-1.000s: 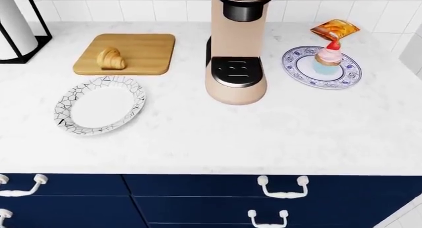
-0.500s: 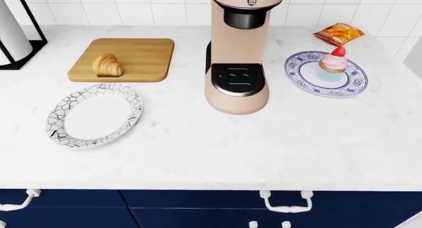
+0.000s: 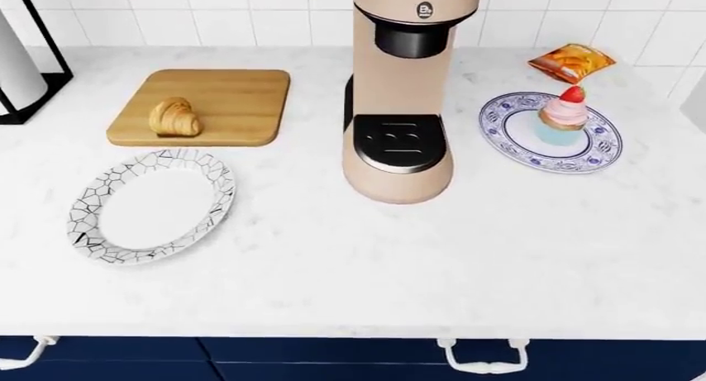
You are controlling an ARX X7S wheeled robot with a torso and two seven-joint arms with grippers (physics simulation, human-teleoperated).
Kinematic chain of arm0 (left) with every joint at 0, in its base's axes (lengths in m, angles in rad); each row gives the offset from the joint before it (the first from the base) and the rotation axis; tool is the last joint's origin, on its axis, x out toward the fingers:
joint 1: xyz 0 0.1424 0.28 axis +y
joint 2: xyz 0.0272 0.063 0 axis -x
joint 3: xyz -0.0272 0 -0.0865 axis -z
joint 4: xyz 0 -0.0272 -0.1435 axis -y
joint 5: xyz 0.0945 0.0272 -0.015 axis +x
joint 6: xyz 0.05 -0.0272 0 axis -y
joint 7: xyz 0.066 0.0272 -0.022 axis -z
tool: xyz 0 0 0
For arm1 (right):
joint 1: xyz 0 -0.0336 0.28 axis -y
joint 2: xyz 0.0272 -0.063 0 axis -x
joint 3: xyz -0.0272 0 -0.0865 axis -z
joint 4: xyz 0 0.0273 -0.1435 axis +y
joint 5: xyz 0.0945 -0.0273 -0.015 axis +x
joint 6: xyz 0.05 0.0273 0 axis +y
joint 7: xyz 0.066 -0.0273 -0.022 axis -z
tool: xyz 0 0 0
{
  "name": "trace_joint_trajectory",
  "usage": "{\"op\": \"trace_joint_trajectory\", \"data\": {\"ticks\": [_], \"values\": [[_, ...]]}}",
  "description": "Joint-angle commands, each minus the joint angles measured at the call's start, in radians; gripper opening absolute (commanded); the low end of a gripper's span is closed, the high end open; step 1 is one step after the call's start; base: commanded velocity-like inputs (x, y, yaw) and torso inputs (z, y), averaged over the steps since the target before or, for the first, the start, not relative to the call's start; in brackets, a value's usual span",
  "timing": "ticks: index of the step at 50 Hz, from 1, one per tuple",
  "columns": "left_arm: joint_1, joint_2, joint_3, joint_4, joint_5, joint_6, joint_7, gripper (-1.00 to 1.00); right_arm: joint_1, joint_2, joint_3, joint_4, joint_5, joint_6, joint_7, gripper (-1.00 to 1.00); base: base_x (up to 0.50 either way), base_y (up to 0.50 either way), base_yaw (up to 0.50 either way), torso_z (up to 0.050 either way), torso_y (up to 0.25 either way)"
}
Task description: From the different types of pastries on the counter, select a croissant and place it on the cutting board. Then retrieve a jar of jam from the cabinet and place it alongside the croissant on the cutting board.
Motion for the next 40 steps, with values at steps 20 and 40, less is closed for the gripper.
{"op": "trace_joint_trajectory", "data": {"ticks": [20, 40], "values": [[0.001, -0.006, 0.003, 0.001, -0.004, 0.010, 0.003, 1.00, 0.000, -0.001, -0.002, -0.006, -0.010, 0.018, -0.014, 1.00, 0.06, 0.00, 0.00, 0.002, 0.056], [0.012, -0.010, 0.002, 0.005, -0.007, 0.019, 0.005, 1.00, 0.000, -0.004, -0.010, 0.057, -0.010, 0.020, -0.014, 1.00, 0.02, 0.00, 0.00, 0.000, 0.000]]}}
